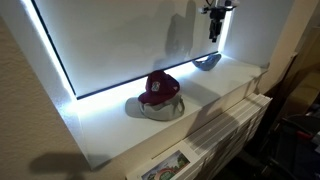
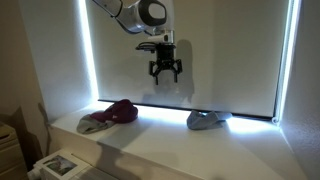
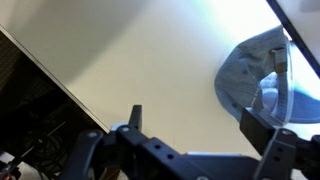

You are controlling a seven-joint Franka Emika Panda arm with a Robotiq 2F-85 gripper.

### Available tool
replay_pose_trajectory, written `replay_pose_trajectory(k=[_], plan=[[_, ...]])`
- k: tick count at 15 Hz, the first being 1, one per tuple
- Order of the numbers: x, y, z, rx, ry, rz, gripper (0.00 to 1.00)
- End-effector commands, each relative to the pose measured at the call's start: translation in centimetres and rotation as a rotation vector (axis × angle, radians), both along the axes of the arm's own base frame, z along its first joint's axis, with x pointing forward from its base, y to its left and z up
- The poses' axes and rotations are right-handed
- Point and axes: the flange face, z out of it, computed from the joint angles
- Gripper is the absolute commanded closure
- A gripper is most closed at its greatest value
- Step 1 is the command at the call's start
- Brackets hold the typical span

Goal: Put the white cap on the rest of the caps

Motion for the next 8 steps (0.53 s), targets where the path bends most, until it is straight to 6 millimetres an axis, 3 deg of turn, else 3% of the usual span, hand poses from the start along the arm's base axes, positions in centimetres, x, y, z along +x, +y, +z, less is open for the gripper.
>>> replay_pose_trajectory(k=[1,3,8], plan=[[-0.1,-0.4,0.2,0.000,-0.001,-0.004,0.00],[-0.8,-1.6,0.8,-0.002,-0.009,-0.015,0.00],[5.2,-3.8,-2.0,0.109,-0.110,-0.323,0.00]])
